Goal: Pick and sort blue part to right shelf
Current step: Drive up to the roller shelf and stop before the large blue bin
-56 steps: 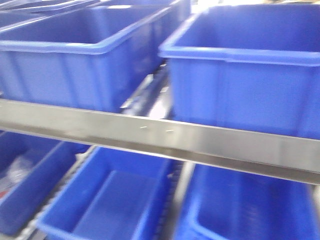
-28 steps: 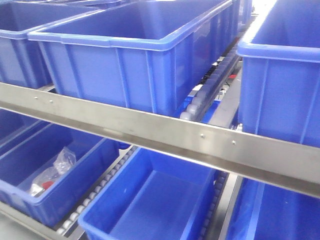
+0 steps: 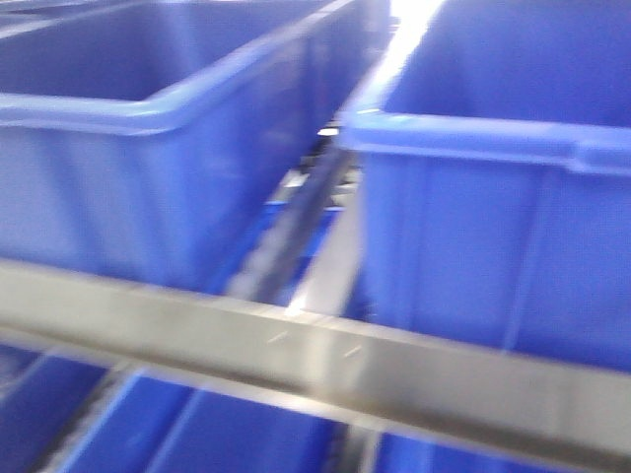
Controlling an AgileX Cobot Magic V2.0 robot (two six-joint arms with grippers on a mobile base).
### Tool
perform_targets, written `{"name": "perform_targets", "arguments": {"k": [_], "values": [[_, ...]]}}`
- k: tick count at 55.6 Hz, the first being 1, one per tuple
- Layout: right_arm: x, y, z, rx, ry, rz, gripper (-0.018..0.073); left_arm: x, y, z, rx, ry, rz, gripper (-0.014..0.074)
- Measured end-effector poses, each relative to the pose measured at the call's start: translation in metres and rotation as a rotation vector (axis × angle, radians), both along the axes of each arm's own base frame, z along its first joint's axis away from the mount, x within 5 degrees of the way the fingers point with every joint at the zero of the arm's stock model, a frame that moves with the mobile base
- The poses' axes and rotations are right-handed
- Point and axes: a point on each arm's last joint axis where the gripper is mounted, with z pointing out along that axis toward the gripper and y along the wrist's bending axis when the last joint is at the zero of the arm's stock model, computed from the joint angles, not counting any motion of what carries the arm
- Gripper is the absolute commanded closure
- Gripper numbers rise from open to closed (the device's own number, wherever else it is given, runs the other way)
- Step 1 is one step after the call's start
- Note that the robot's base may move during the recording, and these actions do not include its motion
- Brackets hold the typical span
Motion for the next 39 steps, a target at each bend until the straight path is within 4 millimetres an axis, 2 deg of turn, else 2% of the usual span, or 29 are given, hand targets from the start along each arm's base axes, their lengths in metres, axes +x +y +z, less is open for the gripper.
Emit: {"name": "perform_targets", "arguments": {"k": [39], "values": [[0.0,0.0,0.0,0.0,0.0,0.0,0.0437,0.0,0.0,0.0,0.0,0.0,0.0,0.0336]]}}
